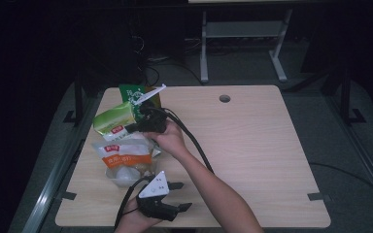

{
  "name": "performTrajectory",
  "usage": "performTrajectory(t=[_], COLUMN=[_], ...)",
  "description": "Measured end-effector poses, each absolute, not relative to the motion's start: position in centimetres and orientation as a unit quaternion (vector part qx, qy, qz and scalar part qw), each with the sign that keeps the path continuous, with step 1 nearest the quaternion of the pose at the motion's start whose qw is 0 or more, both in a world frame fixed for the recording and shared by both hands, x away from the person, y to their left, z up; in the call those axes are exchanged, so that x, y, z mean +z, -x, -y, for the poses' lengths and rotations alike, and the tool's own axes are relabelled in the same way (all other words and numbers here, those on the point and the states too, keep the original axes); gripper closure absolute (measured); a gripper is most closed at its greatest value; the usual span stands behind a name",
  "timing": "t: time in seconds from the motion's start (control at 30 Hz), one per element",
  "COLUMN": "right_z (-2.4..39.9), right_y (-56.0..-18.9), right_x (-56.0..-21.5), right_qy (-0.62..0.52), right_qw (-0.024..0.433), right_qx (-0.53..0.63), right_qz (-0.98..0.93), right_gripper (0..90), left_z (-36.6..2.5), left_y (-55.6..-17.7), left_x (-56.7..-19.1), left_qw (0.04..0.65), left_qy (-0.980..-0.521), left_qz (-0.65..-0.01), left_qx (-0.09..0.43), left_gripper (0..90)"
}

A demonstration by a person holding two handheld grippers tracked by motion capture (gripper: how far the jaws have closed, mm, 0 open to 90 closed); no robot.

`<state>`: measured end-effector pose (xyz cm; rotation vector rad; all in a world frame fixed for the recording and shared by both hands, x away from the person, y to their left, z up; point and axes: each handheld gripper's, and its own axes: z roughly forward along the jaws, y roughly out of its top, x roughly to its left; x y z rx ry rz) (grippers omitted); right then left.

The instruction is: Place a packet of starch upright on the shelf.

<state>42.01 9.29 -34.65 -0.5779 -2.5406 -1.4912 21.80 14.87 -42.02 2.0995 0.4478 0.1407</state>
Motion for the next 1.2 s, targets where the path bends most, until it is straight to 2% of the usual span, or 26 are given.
performTrajectory(t=[0.13,0.27,0.63,0.73,0.87,0.93,1.0,1.2], right_z=[-9.1,-8.9,-6.9,-6.2,-6.3,-6.3,-6.1,-4.0], right_y=[-41.9,-41.5,-41.5,-41.4,-41.2,-41.3,-41.2,-41.1], right_x=[-36.2,-36.3,-38.2,-38.6,-38.5,-38.5,-38.2,-37.2], right_qy=[0.19,0.183,0.191,0.192,0.187,0.187,0.188,0.202], right_qw=[0.074,0.055,0.06,0.073,0.063,0.059,0.057,0.049], right_qx=[-0.506,-0.507,-0.483,-0.48,-0.476,-0.472,-0.468,-0.476], right_qz=[0.838,0.84,0.853,0.853,0.857,0.86,0.862,0.854], right_gripper=[89.3,89.1,88.9,88.6,87.9,85.5,76.7,62.5], left_z=[-14.8,-14.8,-14.9,-14.8,-15.0,-15.0,-15.0,-15.1], left_y=[-21.7,-21.8,-21.9,-22.0,-22.2,-22.3,-22.3,-22.5], left_x=[-42.1,-42.2,-42.3,-42.3,-42.4,-42.5,-42.5,-42.7], left_qw=[0.474,0.472,0.47,0.468,0.467,0.469,0.468,0.467], left_qy=[-0.86,-0.861,-0.861,-0.862,-0.86,-0.859,-0.859,-0.859], left_qz=[-0.182,-0.181,-0.186,-0.188,-0.195,-0.197,-0.198,-0.203], left_qx=[0.056,0.055,0.057,0.056,0.057,0.058,0.058,0.058], left_gripper=[34.2,34.2,34.1,34.0,33.2,33.0,32.4,31.6])
